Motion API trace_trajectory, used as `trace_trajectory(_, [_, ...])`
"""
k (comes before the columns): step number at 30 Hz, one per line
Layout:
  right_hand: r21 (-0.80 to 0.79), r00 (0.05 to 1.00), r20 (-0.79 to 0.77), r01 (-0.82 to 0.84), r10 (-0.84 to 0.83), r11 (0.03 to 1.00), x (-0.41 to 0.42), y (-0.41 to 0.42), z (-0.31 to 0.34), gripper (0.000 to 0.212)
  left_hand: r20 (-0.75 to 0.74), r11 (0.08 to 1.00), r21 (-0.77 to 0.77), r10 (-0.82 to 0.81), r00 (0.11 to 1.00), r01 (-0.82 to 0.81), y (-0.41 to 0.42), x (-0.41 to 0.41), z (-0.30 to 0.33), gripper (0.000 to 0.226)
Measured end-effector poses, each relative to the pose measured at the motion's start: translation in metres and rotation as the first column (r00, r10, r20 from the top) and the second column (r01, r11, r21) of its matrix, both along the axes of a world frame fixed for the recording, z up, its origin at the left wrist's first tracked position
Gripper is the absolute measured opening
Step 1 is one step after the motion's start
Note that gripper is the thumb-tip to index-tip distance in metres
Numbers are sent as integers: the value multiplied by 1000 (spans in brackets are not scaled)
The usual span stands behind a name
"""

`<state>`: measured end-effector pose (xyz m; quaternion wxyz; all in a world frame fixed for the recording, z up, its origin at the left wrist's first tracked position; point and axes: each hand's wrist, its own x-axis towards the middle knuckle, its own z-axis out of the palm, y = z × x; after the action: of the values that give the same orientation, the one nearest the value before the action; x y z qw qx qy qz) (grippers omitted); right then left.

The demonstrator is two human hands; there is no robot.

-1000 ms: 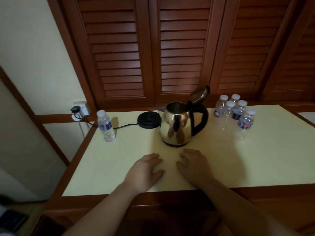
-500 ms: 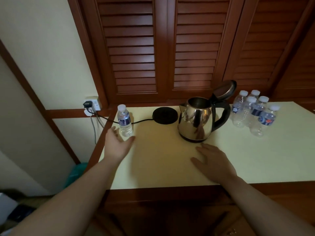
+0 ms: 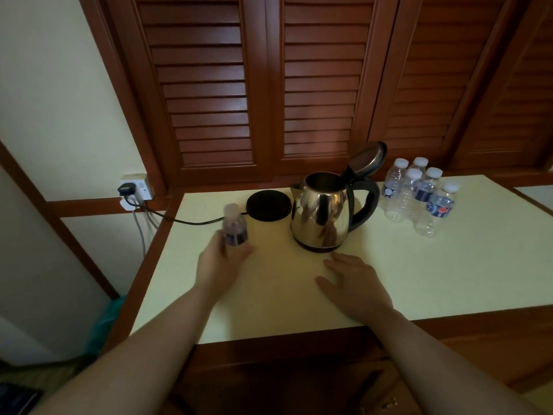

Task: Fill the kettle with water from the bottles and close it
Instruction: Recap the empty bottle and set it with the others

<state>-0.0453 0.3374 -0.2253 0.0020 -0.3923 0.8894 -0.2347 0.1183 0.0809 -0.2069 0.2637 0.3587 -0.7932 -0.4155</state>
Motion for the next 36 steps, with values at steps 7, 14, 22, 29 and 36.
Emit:
trace_trajectory(7, [50, 1000, -12, -23, 23, 998, -4, 0, 1, 59, 66, 971, -75, -222, 973, 226, 61, -3, -7, 45])
trace_trajectory(14, [-246, 993, 75, -71, 92, 967, 4, -16, 35, 33, 52, 974, -42, -220, 974, 223, 64, -3, -8, 43])
trace_trajectory(22, [-234, 958, 30, -270, 285, 934, 21, -72, 124, 42, 61, 975, -17, -219, 974, 220, 60, -5, -10, 41])
trace_trajectory(29, [-147, 964, -50, -266, 261, 953, 29, -84, 128, 44, 32, 968, 26, -250, 968, 250, 58, -6, -14, 41])
trace_trajectory(36, [-62, 885, -2, -466, 466, 883, 25, -79, 135, 14, 54, 961, 15, -275, 960, 275, 53, -6, -15, 40])
